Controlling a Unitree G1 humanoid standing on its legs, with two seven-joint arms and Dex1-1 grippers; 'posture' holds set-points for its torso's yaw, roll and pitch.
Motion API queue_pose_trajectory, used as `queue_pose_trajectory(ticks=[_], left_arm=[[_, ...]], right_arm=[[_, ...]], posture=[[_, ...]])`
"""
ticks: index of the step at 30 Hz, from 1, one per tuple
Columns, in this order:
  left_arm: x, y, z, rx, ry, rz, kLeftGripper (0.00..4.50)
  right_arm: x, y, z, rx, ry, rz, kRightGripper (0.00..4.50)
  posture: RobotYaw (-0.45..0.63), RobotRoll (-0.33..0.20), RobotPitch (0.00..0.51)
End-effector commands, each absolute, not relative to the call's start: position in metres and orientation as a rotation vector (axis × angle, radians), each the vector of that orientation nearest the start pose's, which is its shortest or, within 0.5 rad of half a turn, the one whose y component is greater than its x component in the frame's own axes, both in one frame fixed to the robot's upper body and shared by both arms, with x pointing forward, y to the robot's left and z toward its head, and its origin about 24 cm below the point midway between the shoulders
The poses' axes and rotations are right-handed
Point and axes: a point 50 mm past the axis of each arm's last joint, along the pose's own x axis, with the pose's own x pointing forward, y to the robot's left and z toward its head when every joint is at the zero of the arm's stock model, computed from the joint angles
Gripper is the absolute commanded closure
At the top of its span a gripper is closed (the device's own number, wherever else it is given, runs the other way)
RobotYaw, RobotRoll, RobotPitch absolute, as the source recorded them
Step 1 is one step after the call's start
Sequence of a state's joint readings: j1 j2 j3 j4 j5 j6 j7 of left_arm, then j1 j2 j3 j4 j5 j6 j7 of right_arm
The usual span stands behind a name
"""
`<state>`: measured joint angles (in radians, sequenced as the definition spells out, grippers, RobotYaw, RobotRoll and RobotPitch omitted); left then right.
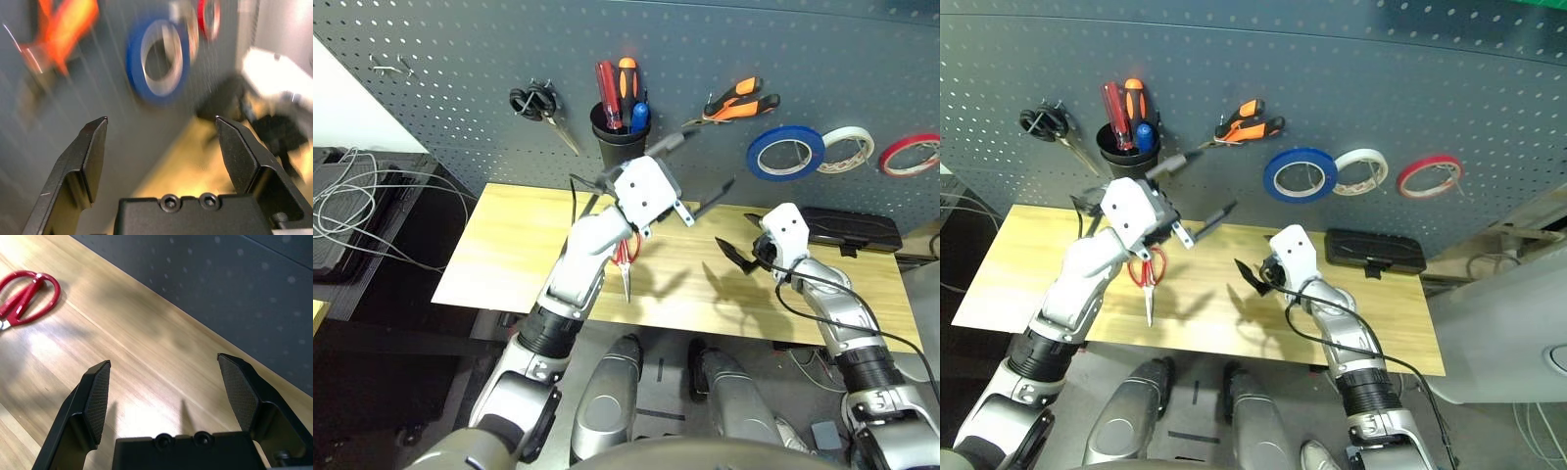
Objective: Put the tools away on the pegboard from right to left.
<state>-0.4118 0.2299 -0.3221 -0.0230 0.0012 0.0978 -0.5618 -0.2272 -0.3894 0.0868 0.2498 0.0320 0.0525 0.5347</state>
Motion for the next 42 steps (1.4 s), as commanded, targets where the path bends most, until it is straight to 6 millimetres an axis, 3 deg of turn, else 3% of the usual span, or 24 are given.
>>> queue_pose_trajectory(ticks=[1,6,14,20,32,42], left_arm=[[0.294,0.071,0.088,0.414,0.051,-0.873,0.02],[0.301,0.089,0.057,0.455,0.251,-0.728,0.02],[0.319,0.129,0.030,0.452,0.382,-0.441,0.02],[0.319,0.155,0.010,0.454,0.490,-0.302,0.02],[0.315,0.170,-0.009,0.426,0.580,-0.123,0.02],[0.306,0.178,-0.034,0.416,0.693,-0.077,0.02]], right_arm=[[0.284,-0.185,0.038,-0.333,0.227,0.586,0.00],[0.281,-0.177,0.040,-0.330,0.240,0.633,0.00],[0.278,-0.154,0.048,-0.298,0.265,0.727,0.00],[0.277,-0.142,0.053,-0.301,0.274,0.777,0.00],[0.280,-0.130,0.060,-0.285,0.254,0.795,0.00],[0.277,-0.128,0.060,-0.283,0.259,0.807,0.00]], posture=[[0.15,0.000,0.245],[0.14,0.000,0.244],[0.15,0.000,0.242],[0.15,0.000,0.241],[0.15,0.000,0.244],[0.14,0.000,0.246]])
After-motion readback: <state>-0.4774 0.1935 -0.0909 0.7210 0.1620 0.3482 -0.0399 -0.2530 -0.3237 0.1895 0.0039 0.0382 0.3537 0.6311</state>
